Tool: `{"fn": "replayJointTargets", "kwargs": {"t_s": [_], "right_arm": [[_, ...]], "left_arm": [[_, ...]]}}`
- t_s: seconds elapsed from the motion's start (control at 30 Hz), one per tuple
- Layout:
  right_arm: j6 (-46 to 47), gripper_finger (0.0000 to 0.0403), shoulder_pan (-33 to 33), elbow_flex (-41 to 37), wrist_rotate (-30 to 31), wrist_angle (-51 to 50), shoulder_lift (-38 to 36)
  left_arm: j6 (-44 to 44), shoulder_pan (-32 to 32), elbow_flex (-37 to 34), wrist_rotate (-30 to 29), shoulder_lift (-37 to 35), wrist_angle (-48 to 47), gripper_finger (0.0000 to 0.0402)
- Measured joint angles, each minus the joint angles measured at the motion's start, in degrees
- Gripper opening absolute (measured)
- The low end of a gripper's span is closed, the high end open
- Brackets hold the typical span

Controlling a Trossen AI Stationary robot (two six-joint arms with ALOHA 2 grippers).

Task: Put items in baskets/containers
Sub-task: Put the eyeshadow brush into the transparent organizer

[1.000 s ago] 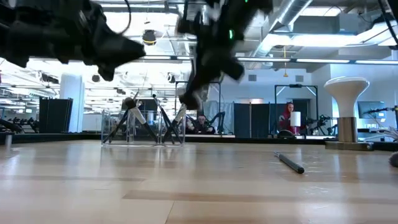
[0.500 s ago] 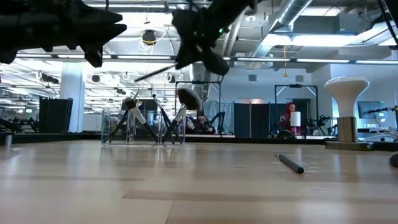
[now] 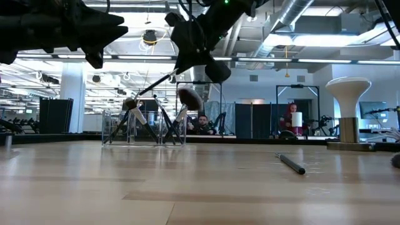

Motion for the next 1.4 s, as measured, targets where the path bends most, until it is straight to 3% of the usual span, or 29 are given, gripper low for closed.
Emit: {"fn": "replayJointTargets", "kwargs": {"t_s": [0.1,0.77,1.2,1.4], "right_arm": [[-0.67,0.0003,0.63,-0.02,2.50,0.76,0.02],[10.36,0.0005,1.46,-0.04,0.19,0.01,0.02],[10.52,0.0008,1.37,-0.04,0.06,-1.38,0.02],[10.82,0.0009,1.37,-0.04,-3.94,-1.27,0.02]], "left_arm": [[0.00,0.00,0.00,0.00,0.00,-0.04,0.0095],[-0.02,0.00,0.02,0.00,0.02,-0.40,0.0095],[-0.02,0.00,0.04,0.00,0.04,-0.45,0.0095],[-0.02,0.00,0.04,0.00,0.04,-0.44,0.0095]]}}
